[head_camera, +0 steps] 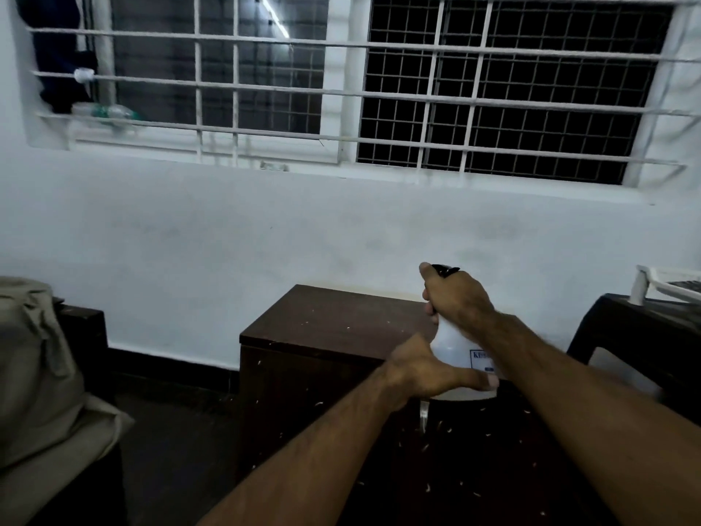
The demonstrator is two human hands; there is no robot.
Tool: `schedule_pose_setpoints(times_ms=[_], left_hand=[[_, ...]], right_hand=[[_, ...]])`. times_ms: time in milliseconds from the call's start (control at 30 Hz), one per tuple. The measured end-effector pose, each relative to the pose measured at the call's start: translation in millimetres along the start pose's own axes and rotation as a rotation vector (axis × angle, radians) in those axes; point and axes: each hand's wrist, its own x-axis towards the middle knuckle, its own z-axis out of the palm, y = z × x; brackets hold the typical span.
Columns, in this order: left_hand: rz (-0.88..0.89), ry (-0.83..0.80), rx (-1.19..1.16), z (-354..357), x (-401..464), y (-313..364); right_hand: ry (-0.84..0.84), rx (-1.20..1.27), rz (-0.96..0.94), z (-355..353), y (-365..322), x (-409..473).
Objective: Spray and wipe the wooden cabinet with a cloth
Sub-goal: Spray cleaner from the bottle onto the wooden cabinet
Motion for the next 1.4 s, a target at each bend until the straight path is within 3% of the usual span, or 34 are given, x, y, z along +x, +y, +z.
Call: schedule_pose_setpoints(times_ms=[267, 433, 633, 733, 867, 1067, 1300, 1400], left_hand=[[-0.14, 0.173, 0.02, -24.6, -60.6, -68.5], [-0.177, 0.212, -0.012, -45.1, -93.8, -114.6], [-0.16, 0.139, 0.026, -46.7, -119.0, -158.5], [-0.183, 0.124, 0.036, -44.1, -126.1, -174.6], [-0.201, 0.13, 0.023, -32.8, -125.8, -191.7], [-0.139, 0.005, 0.027, -2.7, -114.1, -181.8], [-0.092, -0.033, 0.053, 35.6, -91.3, -176.0], [-0.065, -0.113, 0.079, 52.2, -85.1, -163.8]], right_hand=[[-0.099, 0.129, -0.106, 79.9, 7.0, -48.5], [-0.142, 0.002, -0.224, 123.6, -2.7, -91.7], [-0.112, -0.38, -0.455, 170.2, -1.1, -138.1], [-0.156, -0.39, -0.466, 181.8, 8.0, -148.5], [-0.227, -0.36, -0.437, 180.4, 24.1, -149.5], [-0.028, -0.474, -0.466, 162.9, 53.5, -149.8], [-0.002, -0.4, -0.404, 121.5, 92.7, -143.0], [0.101, -0.454, -0.389, 107.0, 109.0, -143.7]])
